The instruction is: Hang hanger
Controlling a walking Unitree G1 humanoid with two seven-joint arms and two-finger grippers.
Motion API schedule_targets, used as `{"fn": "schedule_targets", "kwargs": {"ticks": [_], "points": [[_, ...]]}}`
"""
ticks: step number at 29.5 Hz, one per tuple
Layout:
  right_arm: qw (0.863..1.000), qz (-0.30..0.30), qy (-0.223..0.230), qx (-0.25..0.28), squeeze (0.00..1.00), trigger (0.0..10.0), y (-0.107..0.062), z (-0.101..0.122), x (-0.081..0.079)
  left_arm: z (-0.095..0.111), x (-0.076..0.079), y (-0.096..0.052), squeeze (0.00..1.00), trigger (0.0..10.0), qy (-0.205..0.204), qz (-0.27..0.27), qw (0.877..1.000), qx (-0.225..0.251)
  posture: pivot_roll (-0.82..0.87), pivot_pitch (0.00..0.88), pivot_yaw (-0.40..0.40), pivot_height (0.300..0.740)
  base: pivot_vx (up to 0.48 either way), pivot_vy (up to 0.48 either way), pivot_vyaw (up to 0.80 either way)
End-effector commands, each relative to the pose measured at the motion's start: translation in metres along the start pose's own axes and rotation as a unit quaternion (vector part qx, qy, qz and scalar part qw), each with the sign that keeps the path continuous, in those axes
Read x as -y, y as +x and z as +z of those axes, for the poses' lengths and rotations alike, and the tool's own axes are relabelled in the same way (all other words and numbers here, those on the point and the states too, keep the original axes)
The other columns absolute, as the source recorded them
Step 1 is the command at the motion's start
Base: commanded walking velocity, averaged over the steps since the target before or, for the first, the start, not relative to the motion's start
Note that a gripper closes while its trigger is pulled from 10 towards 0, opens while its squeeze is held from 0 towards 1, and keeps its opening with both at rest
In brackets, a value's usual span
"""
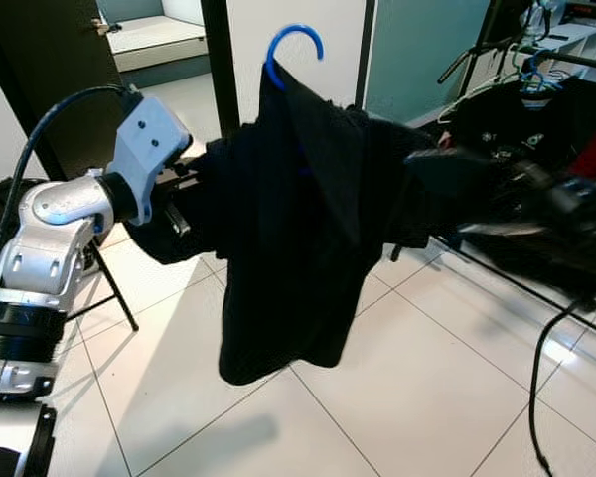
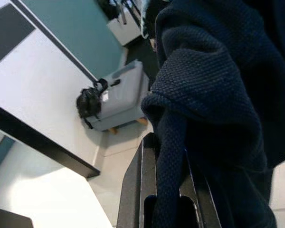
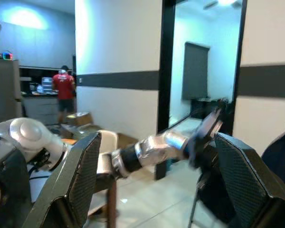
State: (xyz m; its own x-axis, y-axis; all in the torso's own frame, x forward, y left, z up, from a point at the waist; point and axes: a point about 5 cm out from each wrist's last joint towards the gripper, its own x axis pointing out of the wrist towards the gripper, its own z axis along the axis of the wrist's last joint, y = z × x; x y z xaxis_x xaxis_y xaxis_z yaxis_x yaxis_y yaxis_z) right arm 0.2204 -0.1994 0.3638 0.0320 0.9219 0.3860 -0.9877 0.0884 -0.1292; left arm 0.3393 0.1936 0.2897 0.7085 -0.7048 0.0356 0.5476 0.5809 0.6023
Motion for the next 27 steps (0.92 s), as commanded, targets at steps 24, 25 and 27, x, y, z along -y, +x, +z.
{"fn": "schedule_targets", "kwargs": {"ticks": [24,25,27], "points": [[0.920,-0.067,-0.049,-0.383,0.00,10.0,-0.039,-0.041,0.036,0.041,0.040,-0.001,0.00,10.0,0.040,-0.222,0.969,0.100,-0.07,0.036,0.000,0.740,0.000,0.000,0.00],[0.920,-0.067,-0.049,-0.383,0.00,10.0,-0.039,-0.041,0.036,0.041,0.040,-0.001,0.00,10.0,0.040,-0.222,0.969,0.100,-0.07,0.036,0.000,0.740,0.000,0.000,0.00],[0.919,-0.062,-0.047,-0.387,0.00,10.0,-0.040,-0.042,0.036,0.041,0.040,-0.001,0.00,10.0,0.040,-0.224,0.969,0.100,-0.07,0.036,0.000,0.740,0.000,0.000,0.00]]}}
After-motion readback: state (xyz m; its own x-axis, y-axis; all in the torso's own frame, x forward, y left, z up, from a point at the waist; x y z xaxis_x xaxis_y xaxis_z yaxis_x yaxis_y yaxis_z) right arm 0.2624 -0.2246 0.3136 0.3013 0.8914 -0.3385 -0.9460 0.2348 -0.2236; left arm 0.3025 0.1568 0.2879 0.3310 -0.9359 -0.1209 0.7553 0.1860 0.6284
